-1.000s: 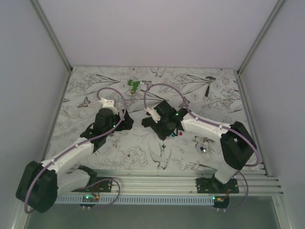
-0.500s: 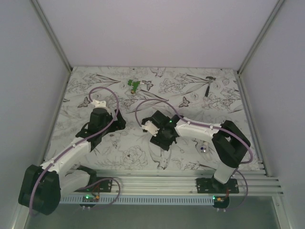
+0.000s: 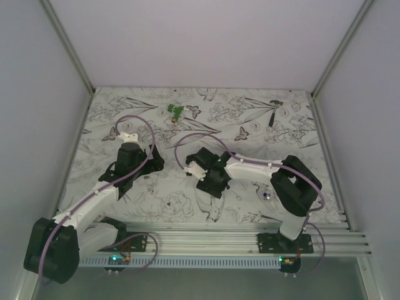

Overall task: Snap on the fuse box
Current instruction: Pick up the fuse from the center of the board.

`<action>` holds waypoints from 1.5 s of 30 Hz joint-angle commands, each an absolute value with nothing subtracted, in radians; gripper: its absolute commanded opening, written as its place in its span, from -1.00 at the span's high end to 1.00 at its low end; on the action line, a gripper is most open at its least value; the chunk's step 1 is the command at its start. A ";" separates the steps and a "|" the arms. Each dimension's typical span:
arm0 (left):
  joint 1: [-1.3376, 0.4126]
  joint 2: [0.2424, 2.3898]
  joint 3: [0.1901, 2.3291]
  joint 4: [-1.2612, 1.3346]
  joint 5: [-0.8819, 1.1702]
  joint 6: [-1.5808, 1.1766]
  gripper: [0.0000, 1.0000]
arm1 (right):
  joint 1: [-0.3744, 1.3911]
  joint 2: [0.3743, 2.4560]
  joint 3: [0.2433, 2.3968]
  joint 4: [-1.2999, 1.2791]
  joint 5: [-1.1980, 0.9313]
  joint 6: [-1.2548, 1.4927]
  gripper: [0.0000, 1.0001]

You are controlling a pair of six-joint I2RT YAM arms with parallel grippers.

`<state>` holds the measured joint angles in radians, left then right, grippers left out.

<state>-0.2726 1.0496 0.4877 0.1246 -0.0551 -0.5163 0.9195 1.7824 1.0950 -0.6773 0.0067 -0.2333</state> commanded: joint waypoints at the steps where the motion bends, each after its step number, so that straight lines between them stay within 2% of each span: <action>1: -0.262 1.033 0.474 0.107 -0.077 -0.527 -1.00 | 0.913 1.845 1.119 -0.560 0.092 -0.219 -0.20; 15: -0.262 1.037 0.474 0.107 -0.073 -0.531 -1.00 | 0.812 1.891 1.170 -0.524 0.182 -0.089 -0.18; 20: -0.262 1.036 0.478 0.107 -0.063 -0.535 -0.99 | 0.799 1.832 1.181 -0.560 0.093 -0.039 -0.19; 27: -0.262 1.048 0.486 0.109 -0.046 -0.550 -1.00 | 0.821 1.800 1.200 -0.621 0.032 0.190 -0.20; 36: -0.262 1.067 0.495 0.108 -0.030 -0.551 -1.00 | 0.864 1.731 1.108 -0.590 0.089 0.109 -0.27; 45: -0.262 1.065 0.489 0.109 -0.038 -0.550 -0.99 | 0.870 1.759 1.095 -0.581 0.083 0.090 -0.29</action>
